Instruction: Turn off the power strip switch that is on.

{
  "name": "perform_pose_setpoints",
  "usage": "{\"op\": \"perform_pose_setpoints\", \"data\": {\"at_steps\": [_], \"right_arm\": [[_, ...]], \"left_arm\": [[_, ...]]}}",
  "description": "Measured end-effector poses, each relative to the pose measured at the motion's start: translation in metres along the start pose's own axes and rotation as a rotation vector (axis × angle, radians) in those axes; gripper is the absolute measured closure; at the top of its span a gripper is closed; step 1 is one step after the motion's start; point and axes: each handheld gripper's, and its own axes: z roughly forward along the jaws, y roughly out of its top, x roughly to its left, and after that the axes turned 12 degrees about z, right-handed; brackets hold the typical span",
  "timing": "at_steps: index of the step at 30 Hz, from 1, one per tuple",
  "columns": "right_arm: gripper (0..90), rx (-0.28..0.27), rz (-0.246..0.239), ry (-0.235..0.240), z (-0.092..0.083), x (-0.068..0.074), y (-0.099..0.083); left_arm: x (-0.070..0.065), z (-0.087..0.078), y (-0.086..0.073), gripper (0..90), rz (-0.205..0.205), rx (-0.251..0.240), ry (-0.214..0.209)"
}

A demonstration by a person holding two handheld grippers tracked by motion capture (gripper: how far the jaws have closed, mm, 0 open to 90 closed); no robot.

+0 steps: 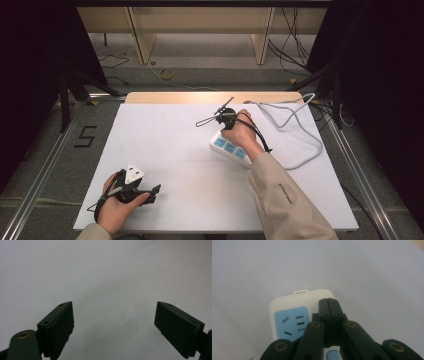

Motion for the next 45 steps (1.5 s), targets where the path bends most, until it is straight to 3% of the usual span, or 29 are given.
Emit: {"op": "perform_pose_setpoints", "data": {"at_steps": [45], "right_arm": [[90.0,0.009,0.011,-0.026,0.0038,0.0029,-0.0014]], "left_arm": [[-0.0001,0.0005,-0.0002,15.7,0.001,0.003,0.001]]}}
